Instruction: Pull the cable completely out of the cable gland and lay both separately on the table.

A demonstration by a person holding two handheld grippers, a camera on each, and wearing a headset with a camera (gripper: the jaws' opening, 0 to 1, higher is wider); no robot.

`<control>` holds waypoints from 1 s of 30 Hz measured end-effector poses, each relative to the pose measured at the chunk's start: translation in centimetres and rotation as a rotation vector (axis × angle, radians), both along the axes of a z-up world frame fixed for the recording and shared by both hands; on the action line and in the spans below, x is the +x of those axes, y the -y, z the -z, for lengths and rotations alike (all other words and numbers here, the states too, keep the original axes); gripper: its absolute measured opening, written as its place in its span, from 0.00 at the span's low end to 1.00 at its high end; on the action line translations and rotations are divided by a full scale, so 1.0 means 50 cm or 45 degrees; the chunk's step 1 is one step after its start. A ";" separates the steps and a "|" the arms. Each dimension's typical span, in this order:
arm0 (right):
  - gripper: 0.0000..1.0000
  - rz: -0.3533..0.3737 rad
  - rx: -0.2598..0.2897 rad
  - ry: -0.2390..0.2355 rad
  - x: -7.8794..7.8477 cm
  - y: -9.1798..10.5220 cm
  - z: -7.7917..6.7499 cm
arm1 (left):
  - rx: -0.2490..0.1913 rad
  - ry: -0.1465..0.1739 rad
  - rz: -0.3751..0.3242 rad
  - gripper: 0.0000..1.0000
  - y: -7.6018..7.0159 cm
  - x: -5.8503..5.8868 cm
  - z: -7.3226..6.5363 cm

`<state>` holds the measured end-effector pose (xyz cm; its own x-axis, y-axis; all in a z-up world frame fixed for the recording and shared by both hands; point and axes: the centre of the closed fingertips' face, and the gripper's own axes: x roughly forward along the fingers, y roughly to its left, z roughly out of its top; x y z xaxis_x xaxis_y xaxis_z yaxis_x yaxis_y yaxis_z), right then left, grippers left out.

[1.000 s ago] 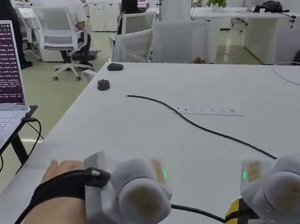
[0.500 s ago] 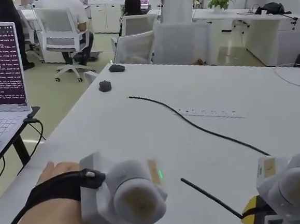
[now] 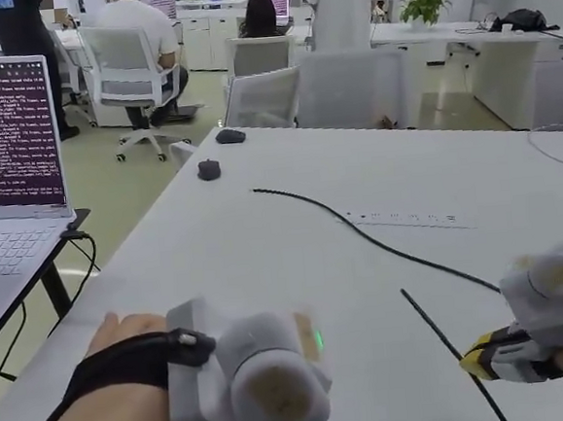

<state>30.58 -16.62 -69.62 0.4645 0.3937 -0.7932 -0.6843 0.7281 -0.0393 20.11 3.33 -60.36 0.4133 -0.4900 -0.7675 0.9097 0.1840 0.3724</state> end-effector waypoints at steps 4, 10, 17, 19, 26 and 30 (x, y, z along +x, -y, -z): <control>0.13 0.129 -0.158 -0.014 0.009 0.063 0.012 | -0.013 -0.011 -0.009 0.16 -0.004 0.002 0.001; 0.26 0.173 -0.077 0.037 -0.020 0.065 -0.028 | -0.093 -0.060 0.000 0.16 0.012 0.012 -0.006; 0.25 0.143 0.007 0.081 -0.097 0.044 -0.086 | -0.148 -0.112 0.056 0.16 0.041 0.037 -0.012; 0.24 0.136 0.019 0.093 -0.117 0.041 -0.100 | -0.152 -0.110 0.065 0.16 0.045 0.049 -0.007; 0.23 0.161 0.135 0.149 -0.169 0.030 -0.157 | -0.118 -0.282 0.111 0.16 0.042 0.071 0.090; 0.22 0.217 0.277 0.159 -0.189 0.017 -0.194 | -0.014 -0.369 0.157 0.16 0.038 0.068 0.176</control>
